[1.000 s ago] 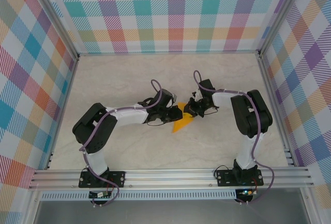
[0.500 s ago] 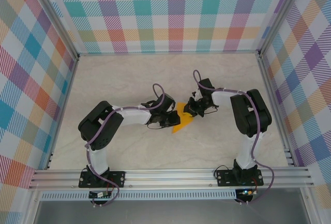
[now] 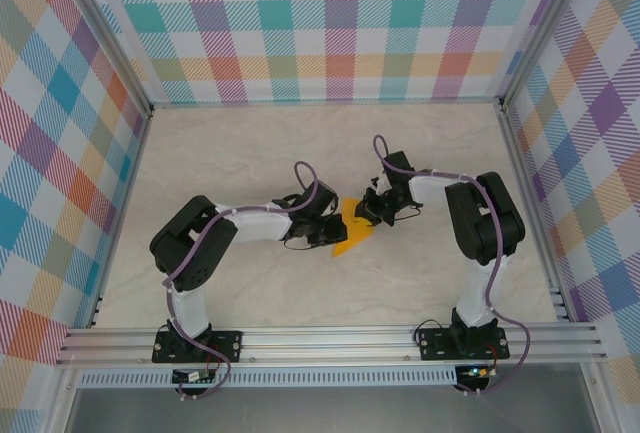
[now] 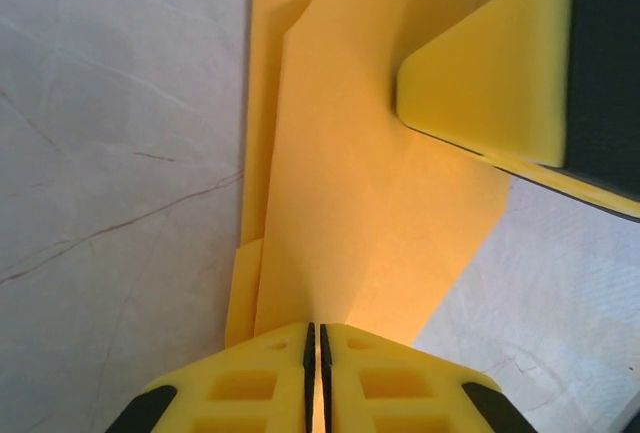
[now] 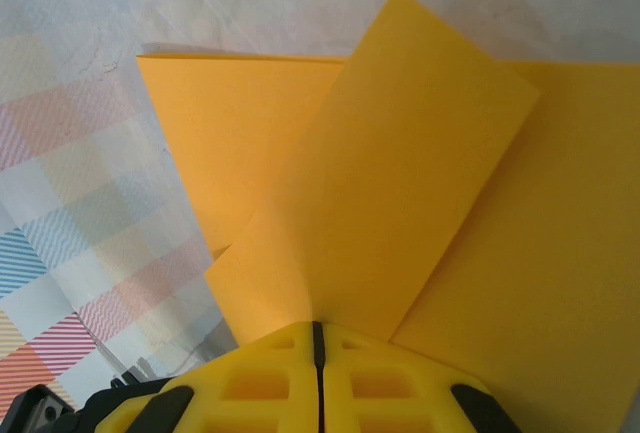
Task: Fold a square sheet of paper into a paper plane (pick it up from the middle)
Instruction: Fourth fold the wing at the center of the table.
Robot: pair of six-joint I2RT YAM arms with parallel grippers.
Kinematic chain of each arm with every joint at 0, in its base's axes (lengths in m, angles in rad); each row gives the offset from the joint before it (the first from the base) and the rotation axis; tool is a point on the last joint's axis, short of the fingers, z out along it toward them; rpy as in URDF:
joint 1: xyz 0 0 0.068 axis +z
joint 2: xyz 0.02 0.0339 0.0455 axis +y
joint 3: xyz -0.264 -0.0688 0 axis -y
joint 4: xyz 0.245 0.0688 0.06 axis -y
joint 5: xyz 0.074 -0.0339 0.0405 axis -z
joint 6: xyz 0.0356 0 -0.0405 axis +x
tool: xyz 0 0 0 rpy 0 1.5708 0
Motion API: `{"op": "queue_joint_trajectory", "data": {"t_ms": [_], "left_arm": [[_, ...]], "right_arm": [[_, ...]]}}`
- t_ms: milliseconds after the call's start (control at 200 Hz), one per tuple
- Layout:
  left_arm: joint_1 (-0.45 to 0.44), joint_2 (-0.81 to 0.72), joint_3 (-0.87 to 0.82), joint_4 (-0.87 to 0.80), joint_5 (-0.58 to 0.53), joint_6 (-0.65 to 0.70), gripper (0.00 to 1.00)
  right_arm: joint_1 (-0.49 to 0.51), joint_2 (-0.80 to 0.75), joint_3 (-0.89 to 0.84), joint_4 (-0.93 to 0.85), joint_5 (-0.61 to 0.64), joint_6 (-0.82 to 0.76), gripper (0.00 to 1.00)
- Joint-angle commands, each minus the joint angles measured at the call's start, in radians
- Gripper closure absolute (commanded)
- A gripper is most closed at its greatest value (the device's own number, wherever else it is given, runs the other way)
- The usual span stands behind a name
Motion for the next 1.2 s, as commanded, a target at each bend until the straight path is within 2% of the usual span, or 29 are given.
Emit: {"op": "queue_joint_trajectory", "data": {"t_ms": [0,250,680,1195], "left_arm": [[-0.013,-0.067,0.002,0.006,0.032,-0.011,0.87],[-0.045,-0.068,-0.054,0.061,0.067,-0.055,0.87],[-0.051,-0.059,-0.081,-0.025,-0.043,-0.051,0.87],[-0.051,-0.058,-0.115,0.014,-0.005,-0.073,0.87]], "right_arm": [[0.003,0.069,-0.024,-0.055,0.152,-0.002,0.93],[0.003,0.078,-0.019,-0.057,0.151,-0.003,0.93],[0.003,0.093,-0.016,-0.063,0.154,-0.001,0.93],[0.003,0.101,-0.011,-0.066,0.155,-0.001,0.94]]}}
